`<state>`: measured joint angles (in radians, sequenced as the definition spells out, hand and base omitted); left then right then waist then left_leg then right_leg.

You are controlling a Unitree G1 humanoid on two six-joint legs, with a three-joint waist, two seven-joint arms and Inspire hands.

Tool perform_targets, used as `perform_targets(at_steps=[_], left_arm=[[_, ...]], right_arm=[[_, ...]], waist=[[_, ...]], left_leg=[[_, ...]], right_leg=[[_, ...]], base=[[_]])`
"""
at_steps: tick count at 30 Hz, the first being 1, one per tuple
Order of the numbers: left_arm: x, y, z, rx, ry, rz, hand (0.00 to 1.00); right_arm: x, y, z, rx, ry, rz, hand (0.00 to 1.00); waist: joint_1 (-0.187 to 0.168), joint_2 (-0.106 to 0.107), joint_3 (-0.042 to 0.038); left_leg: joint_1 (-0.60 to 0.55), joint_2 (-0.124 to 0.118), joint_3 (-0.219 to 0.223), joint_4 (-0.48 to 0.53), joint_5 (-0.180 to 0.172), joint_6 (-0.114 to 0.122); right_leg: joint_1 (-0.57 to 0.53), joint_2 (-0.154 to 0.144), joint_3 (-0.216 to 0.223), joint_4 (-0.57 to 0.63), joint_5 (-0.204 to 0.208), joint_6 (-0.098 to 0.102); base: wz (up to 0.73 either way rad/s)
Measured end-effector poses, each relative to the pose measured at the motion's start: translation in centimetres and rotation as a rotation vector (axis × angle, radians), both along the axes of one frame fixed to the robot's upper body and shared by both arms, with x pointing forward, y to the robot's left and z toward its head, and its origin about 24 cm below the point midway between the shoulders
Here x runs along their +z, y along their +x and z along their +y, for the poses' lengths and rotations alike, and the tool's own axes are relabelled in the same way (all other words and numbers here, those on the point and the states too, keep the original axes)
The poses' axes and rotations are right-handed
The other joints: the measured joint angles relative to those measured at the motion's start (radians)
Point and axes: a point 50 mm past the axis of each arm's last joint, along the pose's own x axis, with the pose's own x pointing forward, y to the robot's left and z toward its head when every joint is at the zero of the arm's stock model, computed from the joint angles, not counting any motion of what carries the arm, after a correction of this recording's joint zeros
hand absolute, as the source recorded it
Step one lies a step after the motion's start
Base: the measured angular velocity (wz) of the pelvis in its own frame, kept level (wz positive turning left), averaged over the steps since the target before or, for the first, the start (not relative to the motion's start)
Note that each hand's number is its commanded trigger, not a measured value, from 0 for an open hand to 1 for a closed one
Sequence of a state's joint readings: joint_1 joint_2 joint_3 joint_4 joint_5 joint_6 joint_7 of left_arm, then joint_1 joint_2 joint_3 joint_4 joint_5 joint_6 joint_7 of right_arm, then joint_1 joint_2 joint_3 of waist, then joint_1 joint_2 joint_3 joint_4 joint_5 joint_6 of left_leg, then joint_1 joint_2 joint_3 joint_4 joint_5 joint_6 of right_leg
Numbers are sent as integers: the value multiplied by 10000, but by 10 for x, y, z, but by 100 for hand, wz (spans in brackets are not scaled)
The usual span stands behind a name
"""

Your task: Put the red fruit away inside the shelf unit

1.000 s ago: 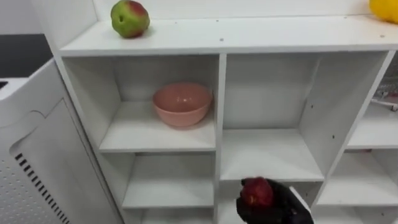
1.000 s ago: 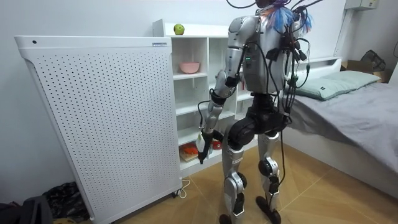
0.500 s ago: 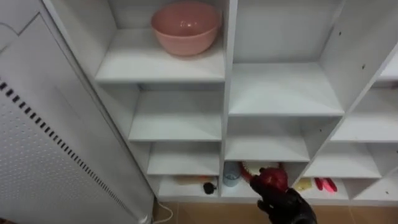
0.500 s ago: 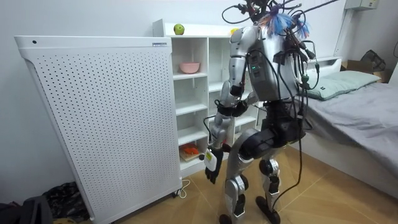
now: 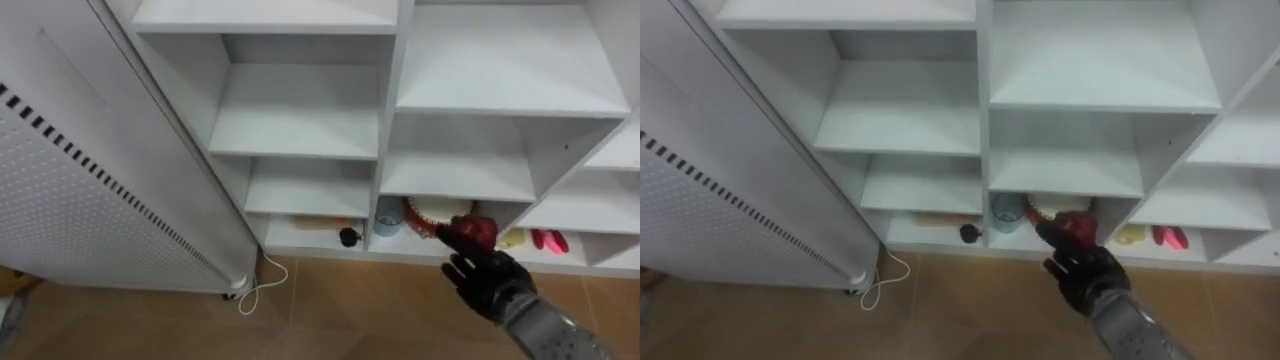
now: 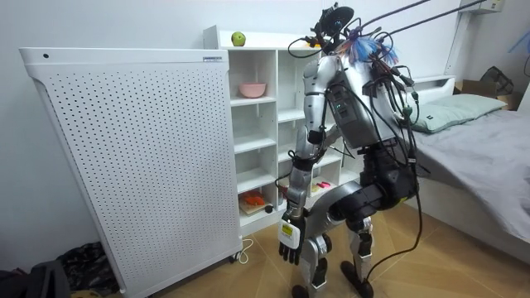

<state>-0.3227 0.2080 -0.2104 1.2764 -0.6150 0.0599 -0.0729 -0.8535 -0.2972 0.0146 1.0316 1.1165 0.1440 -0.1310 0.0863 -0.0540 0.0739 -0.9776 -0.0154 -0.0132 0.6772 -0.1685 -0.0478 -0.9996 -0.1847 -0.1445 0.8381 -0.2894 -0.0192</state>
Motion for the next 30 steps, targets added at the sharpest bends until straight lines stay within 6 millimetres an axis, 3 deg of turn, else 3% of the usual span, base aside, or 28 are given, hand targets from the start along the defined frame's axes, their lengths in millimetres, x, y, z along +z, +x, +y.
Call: perform_targets(at_steps=[4, 6, 8, 15, 25, 28, 30], left_arm=[[3, 3, 3, 166, -46, -130, 0], [5, 5, 8, 187, 74, -202, 0], [6, 7, 9, 167, 95, -286, 0], [9, 10, 12, 2, 273, -418, 0], [11, 10, 18, 101, 632, -412, 0], [12, 9, 24, 313, 995, -347, 0], [11, 1, 38, 533, 1970, 42, 0]], right_arm=[[19, 7, -2, -190, -224, -265, 100], [25, 10, -3, -349, -462, -226, 100], [28, 10, -7, -606, -592, -119, 100], [27, 8, -12, -1387, -797, 579, 100], [42, 9, -24, -2322, -1406, 914, 100], [41, 8, -27, -2746, -1606, 1285, 100], [44, 7, -27, -3046, -1651, 1437, 100]], waist=[[-9, -130, 10], [-29, -307, 24], [-30, -319, 24], [-36, -395, 3], [-8, -622, 14], [-9, -714, 2], [-34, -778, 2]], left_leg=[[-279, -12, -71, 168, -15, -26], [-367, -36, -78, 247, -21, -35], [-462, -37, -159, 353, -35, -51], [-634, -58, -216, 506, -74, -30], [-561, -64, -220, 499, -71, -27], [-577, -64, -224, 509, -71, -27], [-614, -59, -242, 504, -72, -26]], right_leg=[[-247, -27, -58, 175, -23, -38], [-355, -64, -51, 294, -49, -75], [-369, -63, -124, 311, -50, -77], [-364, -64, -160, 325, -88, -4], [-278, -60, -199, 358, -93, 3], [-272, -61, -207, 336, -94, 6], [-272, -61, -240, 324, -98, 13]], base=[[5], [2], [5], [1], [2], [0], [0]])
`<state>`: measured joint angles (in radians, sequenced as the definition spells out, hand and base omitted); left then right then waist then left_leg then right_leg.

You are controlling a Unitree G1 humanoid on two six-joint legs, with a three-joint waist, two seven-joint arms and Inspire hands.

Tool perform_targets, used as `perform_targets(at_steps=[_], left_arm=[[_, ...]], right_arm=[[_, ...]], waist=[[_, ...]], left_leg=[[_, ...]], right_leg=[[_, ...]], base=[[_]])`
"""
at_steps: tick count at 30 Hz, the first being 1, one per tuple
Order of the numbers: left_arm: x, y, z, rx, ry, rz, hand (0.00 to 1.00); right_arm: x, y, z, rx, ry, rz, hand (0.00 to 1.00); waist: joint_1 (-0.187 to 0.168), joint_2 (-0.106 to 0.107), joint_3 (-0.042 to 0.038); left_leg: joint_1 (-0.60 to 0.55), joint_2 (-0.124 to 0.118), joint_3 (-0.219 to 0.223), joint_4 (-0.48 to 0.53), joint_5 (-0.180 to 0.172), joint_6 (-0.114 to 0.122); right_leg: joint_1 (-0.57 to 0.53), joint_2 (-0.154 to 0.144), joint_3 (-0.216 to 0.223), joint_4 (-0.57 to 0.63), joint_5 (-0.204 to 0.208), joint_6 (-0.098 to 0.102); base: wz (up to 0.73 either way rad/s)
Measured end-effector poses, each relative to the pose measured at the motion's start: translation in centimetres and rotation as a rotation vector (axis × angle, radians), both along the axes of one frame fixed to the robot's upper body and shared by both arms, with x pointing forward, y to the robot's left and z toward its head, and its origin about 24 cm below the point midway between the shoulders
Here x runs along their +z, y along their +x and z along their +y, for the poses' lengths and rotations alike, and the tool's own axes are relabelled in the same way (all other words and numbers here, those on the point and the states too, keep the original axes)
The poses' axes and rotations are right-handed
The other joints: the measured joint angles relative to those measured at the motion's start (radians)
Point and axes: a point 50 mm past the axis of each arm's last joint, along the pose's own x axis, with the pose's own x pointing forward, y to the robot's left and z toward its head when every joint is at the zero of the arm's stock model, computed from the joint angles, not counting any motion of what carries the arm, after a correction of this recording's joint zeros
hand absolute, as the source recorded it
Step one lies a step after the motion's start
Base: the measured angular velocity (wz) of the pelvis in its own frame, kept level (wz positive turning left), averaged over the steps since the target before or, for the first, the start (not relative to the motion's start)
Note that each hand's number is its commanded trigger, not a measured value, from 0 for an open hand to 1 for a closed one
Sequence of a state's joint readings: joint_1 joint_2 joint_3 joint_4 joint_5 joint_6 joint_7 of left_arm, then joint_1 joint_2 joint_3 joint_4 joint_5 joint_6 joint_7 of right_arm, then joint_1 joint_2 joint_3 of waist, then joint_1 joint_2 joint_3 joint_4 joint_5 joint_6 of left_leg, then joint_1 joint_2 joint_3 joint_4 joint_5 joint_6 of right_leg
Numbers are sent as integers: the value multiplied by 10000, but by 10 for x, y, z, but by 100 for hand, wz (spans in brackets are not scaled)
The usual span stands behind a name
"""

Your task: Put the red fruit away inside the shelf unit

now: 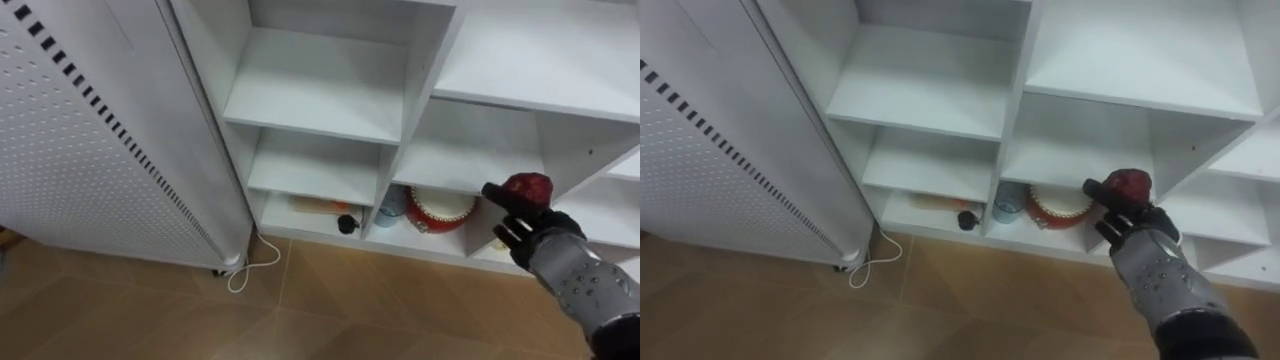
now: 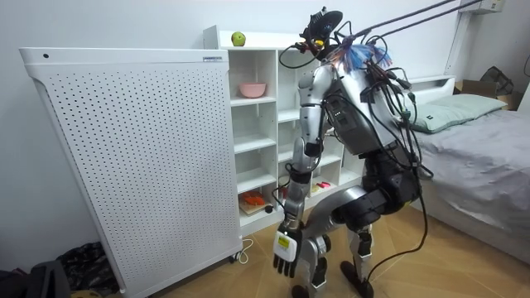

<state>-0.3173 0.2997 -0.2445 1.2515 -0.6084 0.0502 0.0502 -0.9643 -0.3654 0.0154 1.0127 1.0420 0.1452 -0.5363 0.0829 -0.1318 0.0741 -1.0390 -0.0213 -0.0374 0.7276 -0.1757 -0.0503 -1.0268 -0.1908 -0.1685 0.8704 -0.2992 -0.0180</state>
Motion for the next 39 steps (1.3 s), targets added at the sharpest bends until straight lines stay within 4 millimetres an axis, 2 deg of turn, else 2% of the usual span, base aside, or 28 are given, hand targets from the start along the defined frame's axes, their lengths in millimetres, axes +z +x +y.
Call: perform_targets(at_steps=[1, 2, 3, 6, 9, 13, 16, 20, 21, 24, 29, 39], left_arm=[[-2, -5, 5, -22, 390, 247, 0], [-6, -20, 13, -241, 1172, 839, 0], [-11, -37, 21, -615, 1911, 1556, 0], [-23, -71, 26, -1495, 3023, 3302, 0], [-31, -86, 19, -2055, 3174, 4231, 0], [-33, -87, 12, -2265, 3113, 4322, 0], [-33, -87, 12, -2249, 3130, 4304, 0], [-34, -87, 10, -2431, 3378, 4338, 0], [-34, -87, 9, -2454, 3369, 4345, 0], [-35, -86, 4, -2595, 3329, 4285, 0], [-36, -85, 0, -2713, 3271, 4198, 0], [-35, -81, -1, -3115, 3495, 4039, 0]], right_arm=[[1, 0, 0, -95, -13, 32, 85], [3, 0, -1, -242, 16, 43, 57], [7, 1, -1, -389, 77, 70, 0], [13, 1, 0, -657, 222, 80, 0], [15, 1, -1, -848, 410, 104, 0], [27, 4, 2, -886, 874, -164, 0], [46, 6, 1, -1083, 876, -736, 0], [65, 3, -11, -1567, 797, -1675, 0], [65, 2, -12, -1632, 786, -1654, 0], [64, 2, -12, -1710, 853, -1595, 0], [64, 1, -13, -1877, 949, -1560, 0], [64, 2, -13, -1842, 975, -1589, 0]], waist=[[-1, -13, -3], [3, -20, -7], [5, -20, -7], [36, -16, -8], [55, -13, -8], [116, 0, -13], [191, 15, -22], [474, 109, -73], [491, 164, -104], [530, 240, -124], [500, 243, -125], [505, 245, -124]], left_leg=[[-4, 0, -2, 12, -1, 1], [-10, 2, -2, 72, -9, 13], [-25, 6, -3, 134, -23, 32], [-138, 39, -3, 344, -55, 80], [-337, 73, -11, 770, -163, 146], [-541, 80, -158, 1317, -368, 141], [-589, 78, -216, 1496, -434, 110], [-559, 69, -219, 1715, -474, 216], [-541, 67, -228, 1729, -479, 226], [-537, 30, -223, 1747, -481, 231], [-522, -77, -230, 1774, -485, 238], [-510, -78, -240, 1834, -499, 249]], right_leg=[[1, 0, -1, -3, 0, 0], [2, 0, 0, -12, 0, 2], [3, 0, -1, 4, -3, 6], [3, -3, -69, 85, -29, 43], [-5, -6, -112, 385, -209, 72], [-19, 9, -168, 778, -453, 84], [-10, 4, -216, 886, -502, 128], [70, -24, -222, 1058, -513, 110], [117, -34, -247, 1054, -517, 116], [125, -82, -246, 1076, -526, 133], [122, -192, -241, 1191, -584, 164], [123, -189, -236, 1228, -591, 159]], base=[[0], [0], [0], [4], [16], [4], [0], [2], [0], [0], [5], [0]])
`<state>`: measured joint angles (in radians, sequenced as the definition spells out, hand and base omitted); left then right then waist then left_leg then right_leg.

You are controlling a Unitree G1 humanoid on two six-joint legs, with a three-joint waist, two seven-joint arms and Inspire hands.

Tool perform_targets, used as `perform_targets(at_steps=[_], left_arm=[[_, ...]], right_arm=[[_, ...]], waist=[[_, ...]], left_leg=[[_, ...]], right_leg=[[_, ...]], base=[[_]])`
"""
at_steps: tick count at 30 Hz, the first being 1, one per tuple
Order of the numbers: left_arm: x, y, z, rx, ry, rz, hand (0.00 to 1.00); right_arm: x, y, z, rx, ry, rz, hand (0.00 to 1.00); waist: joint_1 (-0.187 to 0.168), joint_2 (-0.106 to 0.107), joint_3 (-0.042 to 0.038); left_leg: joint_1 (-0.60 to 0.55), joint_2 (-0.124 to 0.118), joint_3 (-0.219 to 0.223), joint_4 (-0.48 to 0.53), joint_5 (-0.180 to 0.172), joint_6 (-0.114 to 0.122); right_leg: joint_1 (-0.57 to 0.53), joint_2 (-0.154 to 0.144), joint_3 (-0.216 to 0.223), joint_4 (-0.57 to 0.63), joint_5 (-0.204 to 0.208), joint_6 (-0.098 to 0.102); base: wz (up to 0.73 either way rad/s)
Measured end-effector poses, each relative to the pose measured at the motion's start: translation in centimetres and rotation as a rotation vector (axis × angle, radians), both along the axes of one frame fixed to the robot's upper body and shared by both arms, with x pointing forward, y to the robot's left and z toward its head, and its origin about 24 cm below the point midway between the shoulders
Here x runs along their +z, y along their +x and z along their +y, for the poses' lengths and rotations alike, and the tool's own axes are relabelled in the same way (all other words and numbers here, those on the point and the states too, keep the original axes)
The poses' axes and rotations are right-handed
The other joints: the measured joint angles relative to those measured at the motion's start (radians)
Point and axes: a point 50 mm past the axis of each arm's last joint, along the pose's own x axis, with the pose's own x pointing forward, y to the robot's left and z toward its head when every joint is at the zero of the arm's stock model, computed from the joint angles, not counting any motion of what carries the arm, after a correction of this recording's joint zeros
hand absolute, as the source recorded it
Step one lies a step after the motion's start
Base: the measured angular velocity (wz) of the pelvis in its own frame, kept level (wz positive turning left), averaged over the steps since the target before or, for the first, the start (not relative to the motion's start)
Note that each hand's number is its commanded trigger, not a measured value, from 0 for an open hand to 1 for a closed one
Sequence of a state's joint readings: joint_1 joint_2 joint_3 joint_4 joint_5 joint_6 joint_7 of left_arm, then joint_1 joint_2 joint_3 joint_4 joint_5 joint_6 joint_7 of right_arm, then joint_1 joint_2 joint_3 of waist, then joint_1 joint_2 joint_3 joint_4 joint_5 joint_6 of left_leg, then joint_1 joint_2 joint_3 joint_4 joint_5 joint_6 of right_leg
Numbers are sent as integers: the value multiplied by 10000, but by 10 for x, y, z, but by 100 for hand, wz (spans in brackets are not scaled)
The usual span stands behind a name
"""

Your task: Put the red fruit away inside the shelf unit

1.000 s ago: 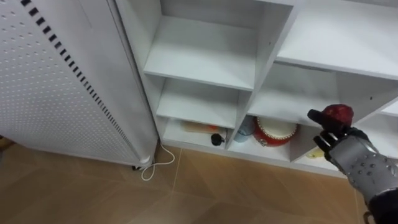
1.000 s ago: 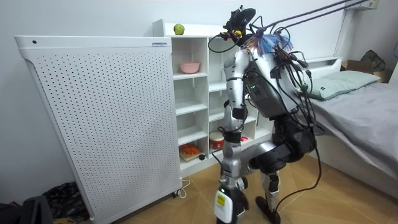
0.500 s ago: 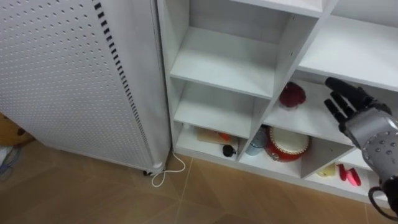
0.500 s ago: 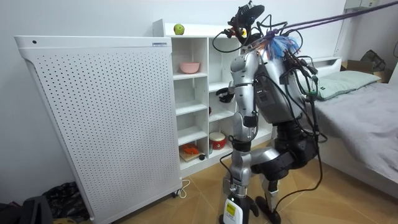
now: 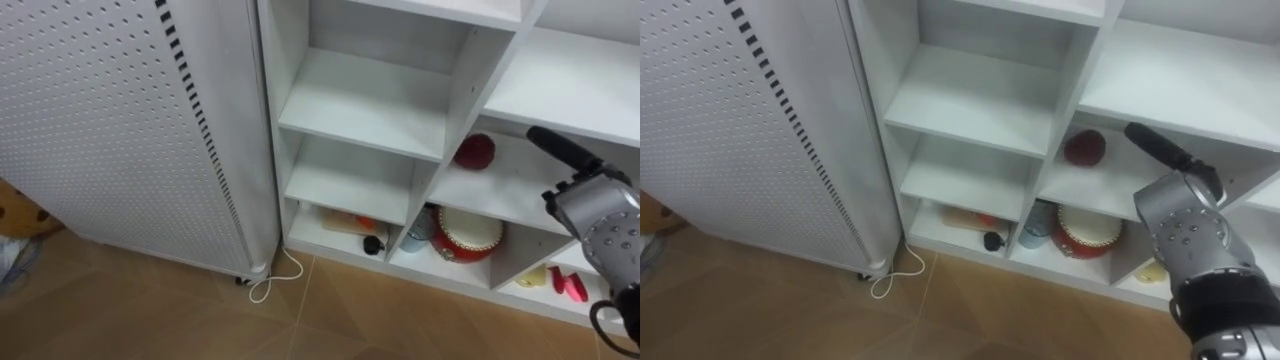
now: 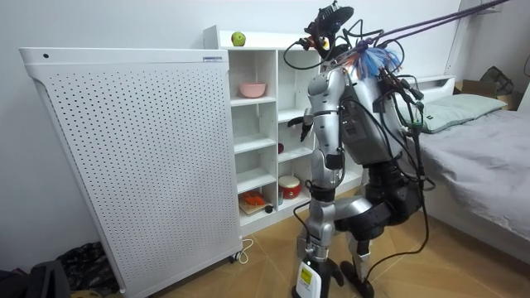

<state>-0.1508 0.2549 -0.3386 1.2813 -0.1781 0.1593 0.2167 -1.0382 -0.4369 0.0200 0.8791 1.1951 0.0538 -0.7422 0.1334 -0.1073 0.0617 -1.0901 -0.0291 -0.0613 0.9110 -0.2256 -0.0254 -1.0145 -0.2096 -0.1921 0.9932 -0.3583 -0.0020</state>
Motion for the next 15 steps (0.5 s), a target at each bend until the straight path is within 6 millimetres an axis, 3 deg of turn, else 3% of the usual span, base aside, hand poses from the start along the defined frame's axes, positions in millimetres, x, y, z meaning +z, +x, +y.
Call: perform_targets(at_steps=[7, 11, 15], left_arm=[[-1, -3, -1, -557, 184, 160, 0], [-3, -9, -3, -702, 41, 369, 0], [-6, -14, -5, -802, -381, 678, 0]], right_arm=[[-11, 0, -3, 247, 121, 41, 0], [-35, -4, -12, 452, 1029, -66, 0], [-71, -14, -22, 771, 1484, 59, 0]], waist=[[15, 75, -3], [121, 257, -17], [154, 330, -10]], left_leg=[[240, 30, 14, 79, -106, 39], [730, 51, 54, -24, -217, 95], [1435, 12, 86, -442, -218, 103]], right_leg=[[296, 17, -4, -52, -15, 21], [805, 84, 57, -287, -38, 151], [1457, 76, 66, -642, -36, 197]], base=[[-1], [-4], [0]])
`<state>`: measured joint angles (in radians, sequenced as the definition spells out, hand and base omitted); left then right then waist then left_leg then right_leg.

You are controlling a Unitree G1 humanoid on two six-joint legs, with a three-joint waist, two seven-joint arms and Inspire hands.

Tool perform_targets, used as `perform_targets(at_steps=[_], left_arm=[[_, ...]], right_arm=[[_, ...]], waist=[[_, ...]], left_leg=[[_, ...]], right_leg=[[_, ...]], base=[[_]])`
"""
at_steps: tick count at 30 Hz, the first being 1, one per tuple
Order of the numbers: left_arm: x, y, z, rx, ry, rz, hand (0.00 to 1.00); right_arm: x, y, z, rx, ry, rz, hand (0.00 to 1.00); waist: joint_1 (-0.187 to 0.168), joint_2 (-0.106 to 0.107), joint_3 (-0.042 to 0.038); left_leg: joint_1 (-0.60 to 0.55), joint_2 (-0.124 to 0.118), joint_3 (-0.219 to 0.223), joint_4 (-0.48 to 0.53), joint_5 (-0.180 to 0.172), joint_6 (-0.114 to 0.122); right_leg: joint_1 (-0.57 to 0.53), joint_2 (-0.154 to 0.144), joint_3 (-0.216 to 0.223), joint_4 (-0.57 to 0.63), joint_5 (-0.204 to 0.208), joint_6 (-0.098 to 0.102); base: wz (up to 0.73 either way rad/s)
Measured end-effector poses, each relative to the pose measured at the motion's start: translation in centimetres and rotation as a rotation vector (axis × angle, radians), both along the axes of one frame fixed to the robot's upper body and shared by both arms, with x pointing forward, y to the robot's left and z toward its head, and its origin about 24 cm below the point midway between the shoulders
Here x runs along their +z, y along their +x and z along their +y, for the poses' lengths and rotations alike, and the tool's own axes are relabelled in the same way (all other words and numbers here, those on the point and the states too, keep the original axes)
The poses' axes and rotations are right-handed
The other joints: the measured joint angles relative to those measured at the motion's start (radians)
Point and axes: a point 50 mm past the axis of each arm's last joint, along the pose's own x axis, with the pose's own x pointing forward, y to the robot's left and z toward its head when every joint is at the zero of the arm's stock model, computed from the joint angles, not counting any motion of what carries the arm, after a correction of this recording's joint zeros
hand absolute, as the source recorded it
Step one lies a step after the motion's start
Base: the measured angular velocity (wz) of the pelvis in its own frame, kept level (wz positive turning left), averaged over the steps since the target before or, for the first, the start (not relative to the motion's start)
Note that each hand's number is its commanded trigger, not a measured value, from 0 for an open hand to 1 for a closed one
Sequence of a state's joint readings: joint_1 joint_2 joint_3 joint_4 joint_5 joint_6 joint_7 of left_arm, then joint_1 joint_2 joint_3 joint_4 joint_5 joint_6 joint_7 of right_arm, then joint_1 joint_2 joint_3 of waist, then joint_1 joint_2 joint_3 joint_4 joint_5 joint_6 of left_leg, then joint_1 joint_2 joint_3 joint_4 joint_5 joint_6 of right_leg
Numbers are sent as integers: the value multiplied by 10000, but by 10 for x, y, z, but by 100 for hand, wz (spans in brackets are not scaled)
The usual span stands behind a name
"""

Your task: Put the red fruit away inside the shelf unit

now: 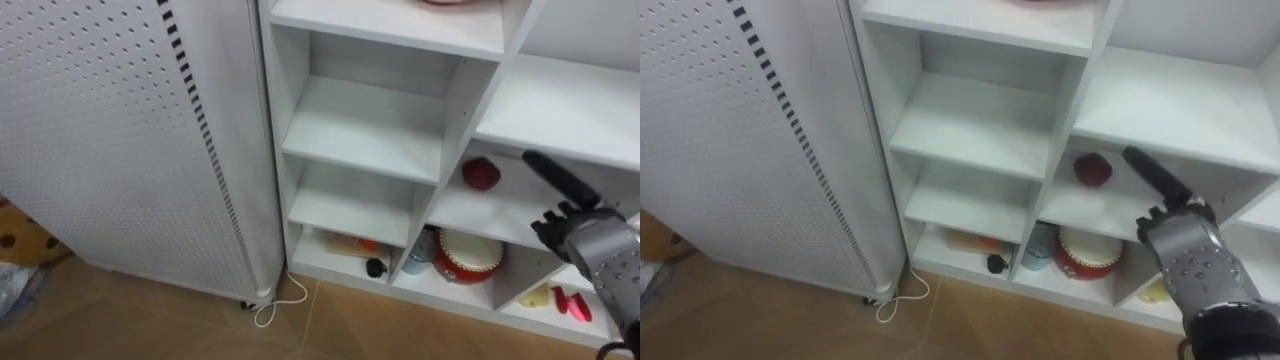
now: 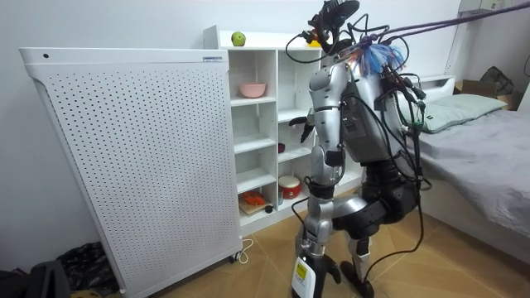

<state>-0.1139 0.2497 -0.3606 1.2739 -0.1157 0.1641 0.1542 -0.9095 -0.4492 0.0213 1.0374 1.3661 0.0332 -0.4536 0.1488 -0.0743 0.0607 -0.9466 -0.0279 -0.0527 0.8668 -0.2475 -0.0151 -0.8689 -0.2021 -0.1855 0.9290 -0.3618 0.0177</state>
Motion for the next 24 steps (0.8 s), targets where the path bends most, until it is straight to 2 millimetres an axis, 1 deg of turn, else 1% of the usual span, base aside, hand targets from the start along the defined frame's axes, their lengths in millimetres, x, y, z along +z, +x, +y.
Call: perform_targets(at_steps=[1, 2, 3, 4, 6, 7, 8, 9, 10, 12, 13, 14, 15, 16, 17, 19, 21, 22, 23, 24], left_arm=[[0, 0, 0, -6, -66, 32, 0], [0, 0, -1, -15, -179, 95, 0], [-1, 0, -2, -45, -353, 127, 0], [-1, 0, -3, -68, -469, 150, 0], [-1, 2, -4, -121, -847, 225, 0], [-1, 1, -3, -124, -926, 265, 0], [-1, 1, -2, -107, -1045, 322, 0], [0, 2, -1, -49, -1146, 317, 0], [0, 2, 0, 16, -1206, 297, 0], [1, 6, -1, 60, -1415, 273, 0], [1, 7, -1, 64, -1457, 248, 0], [2, 11, -1, 175, -1522, 138, 0], [3, 13, 1, 400, -1602, -13, 0], [3, 13, 1, 518, -1648, -55, 0], [3, 11, 3, 680, -1713, -105, 0], [3, 11, 4, 819, -1782, -209, 0], [5, 17, 4, 888, -1867, -553, 0], [6, 18, 4, 929, -1896, -652, 0], [6, 18, 5, 1032, -1938, -751, 0], [5, 14, 6, 1168, -1938, -765, 0]], right_arm=[[-6, -2, -2, 31, 127, 8, 0], [-23, -8, -7, 95, 295, 152, 0], [-41, -17, -12, 90, 315, 482, 0], [-48, -21, -14, 95, 289, 632, 0], [-73, -36, -23, 240, -7, 1206, 0], [-81, -40, -25, 301, -77, 1439, 0], [-94, -50, -29, 383, -207, 1837, 0], [-107, -62, -33, 541, -425, 2176, 0], [-114, -68, -34, 614, -485, 2386, 0], [-139, -91, -39, 1162, -1044, 3425, 0], [-144, -96, -40, 1311, -1184, 3635, 0], [-155, -108, -42, 1566, -1371, 4061, 0], [-165, -120, -43, 1885, -1598, 4520, 0], [-169, -126, -44, 2083, -1727, 4769, 0], [-177, -135, -43, 2503, -1976, 5226, 0], [-188, -146, -40, 2864, -2090, 5684, 0], [-203, -168, -38, 3377, -2278, 6408, 0], [-208, -173, -36, 3518, -2307, 6600, 0], [-215, -183, -33, 3770, -2301, 6918, 0], [-224, -197, -30, 4052, -2240, 7309, 0]], waist=[[1, 9, 5], [68, 33, 9], [172, 114, 18], [207, 149, 9], [206, 285, 27], [203, 308, 20], [234, 363, 1], [202, 390, -2], [204, 412, 3], [142, 618, -11], [135, 654, -19], [56, 722, -38], [-7, 789, -81], [-28, 827, -104], [-79, 845, -117], [-351, 887, -156], [-607, 907, -234], [-623, 894, -259], [-639, 884, -283], [-711, 873, -406]], left_leg=[[109, 2, -3, -62, 1, -1], [367, 30, -20, -185, 1, -1], [660, 103, -24, -332, -7, -14], [780, 136, -17, -418, -8, -17], [1210, 161, 17, -754, 7, -57], [1329, 168, 37, -827, 10, -60], [1544, 209, 68, -990, 10, -62], [1794, 228, 84, -1185, 24, -85], [1932, 232, 91, -1275, 27, -90], [2488, 314, 106, -1647, 34, -106], [2607, 337, 106, -1738, 37, -114], [2858, 382, 108, -1968, 66, -159], [3083, 424, 115, -2214, 95, -195], [3210, 458, 139, -2318, 105, -200], [3521, 499, 258, -2577, 124, -207], [3937, 484, 321, -2962, 183, -211], [4463, 490, 370, -3532, 352, -231], [4620, 501, 386, -3636, 393, -233], [4988, 518, 419, -3914, 428, -243], [5380, 519, 426, -4219, 457, -245]], right_leg=[[104, 11, -4, -59, 0, 0], [383, 66, -13, -206, 0, -1], [697, 160, -35, -425, 11, -9], [813, 196, -44, -534, 23, -6], [1191, 233, -44, -812, 50, -30], [1289, 240, -31, -863, 51, -32], [1484, 279, -33, -1018, 58, -43], [1711, 296, -50, -1184, 80, -69], [1838, 301, -55, -1257, 81, -70], [2438, 409, -112, -1706, 125, -66], [2559, 459, -99, -1833, 143, -59], [2799, 533, -101, -2098, 207, -59], [3044, 596, -122, -2383, 279, -63], [3180, 637, -125, -2536, 327, -68], [3431, 644, -120, -2755, 391, -92], [3828, 644, -135, -3075, 416, -65], [4404, 701, -232, -3638, 482, -21], [4540, 717, -246, -3774, 566, -23], [4877, 733, -296, -4049, 659, -45], [5307, 760, -367, -4390, 695, -23]], base=[[0], [0], [-4], [-8], [-5], [0], [-5], [-4], [0], [-2], [-8], [-7], [-8], [-14], [-15], [-1], [20], [6], [0], [0]])
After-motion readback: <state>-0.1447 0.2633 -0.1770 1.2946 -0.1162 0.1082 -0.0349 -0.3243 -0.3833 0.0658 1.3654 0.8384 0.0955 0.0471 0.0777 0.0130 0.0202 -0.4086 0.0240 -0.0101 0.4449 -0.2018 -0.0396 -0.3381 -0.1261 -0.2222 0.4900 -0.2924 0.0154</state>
